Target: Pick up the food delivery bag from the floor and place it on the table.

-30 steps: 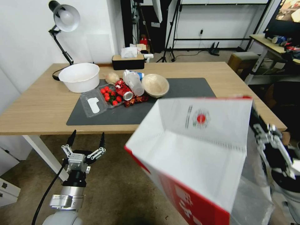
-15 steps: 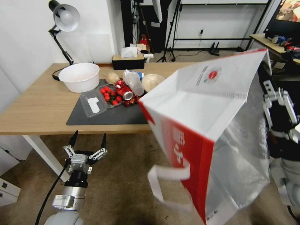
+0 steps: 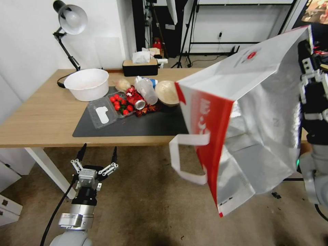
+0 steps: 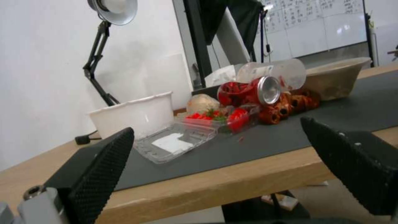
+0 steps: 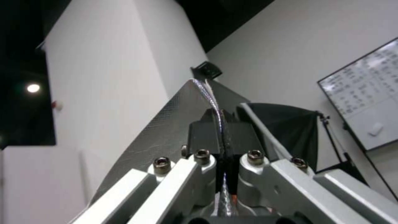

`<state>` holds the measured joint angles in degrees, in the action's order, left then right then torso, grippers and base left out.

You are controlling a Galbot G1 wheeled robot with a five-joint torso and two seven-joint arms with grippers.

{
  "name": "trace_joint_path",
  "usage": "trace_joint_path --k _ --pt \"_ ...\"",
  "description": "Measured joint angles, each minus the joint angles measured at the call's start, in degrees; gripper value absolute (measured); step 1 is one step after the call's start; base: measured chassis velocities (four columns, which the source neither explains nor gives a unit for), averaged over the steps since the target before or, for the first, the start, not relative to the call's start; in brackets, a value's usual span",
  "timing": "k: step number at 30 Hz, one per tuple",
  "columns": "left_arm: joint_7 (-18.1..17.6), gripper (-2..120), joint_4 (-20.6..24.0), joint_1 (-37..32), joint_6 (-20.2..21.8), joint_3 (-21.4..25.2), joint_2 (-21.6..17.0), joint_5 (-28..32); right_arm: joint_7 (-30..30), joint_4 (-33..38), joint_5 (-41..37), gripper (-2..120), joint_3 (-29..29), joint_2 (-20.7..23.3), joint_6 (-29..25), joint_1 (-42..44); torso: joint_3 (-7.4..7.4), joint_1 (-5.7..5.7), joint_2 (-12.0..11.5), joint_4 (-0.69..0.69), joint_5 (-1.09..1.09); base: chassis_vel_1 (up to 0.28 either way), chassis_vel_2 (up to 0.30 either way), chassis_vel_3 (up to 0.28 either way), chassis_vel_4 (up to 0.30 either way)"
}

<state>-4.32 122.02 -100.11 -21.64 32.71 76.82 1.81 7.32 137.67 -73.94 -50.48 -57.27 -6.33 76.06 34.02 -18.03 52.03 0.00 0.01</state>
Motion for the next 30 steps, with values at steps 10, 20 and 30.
trace_joint_path --k 10,20,30 --pt "0.0 100 0.4 -0.4 0.1 -0.1 0.5 -1.0 -16.6 -4.3 -4.5 0 4.8 4.1 0.1 -10.8 -0.01 0.0 0.0 0.0 0.0 0.0 0.0 0.0 0.0" --pt "0.0 100 0.5 -0.7 0.0 -0.4 0.9 -1.8 -18.3 -11.4 -6.0 0 8.3 5.3 -0.5 -16.3 -0.01 0.01 0.0 0.01 0.0 0.0 0.0 0.0 0.0" --pt "0.1 100 0.2 -0.7 0.0 -0.4 0.9 -1.9 -18.5 -16.9 -4.9 0 9.3 5.9 -1.4 -18.1 -0.02 0.01 0.0 0.0 0.0 0.0 0.0 0.0 0.0"
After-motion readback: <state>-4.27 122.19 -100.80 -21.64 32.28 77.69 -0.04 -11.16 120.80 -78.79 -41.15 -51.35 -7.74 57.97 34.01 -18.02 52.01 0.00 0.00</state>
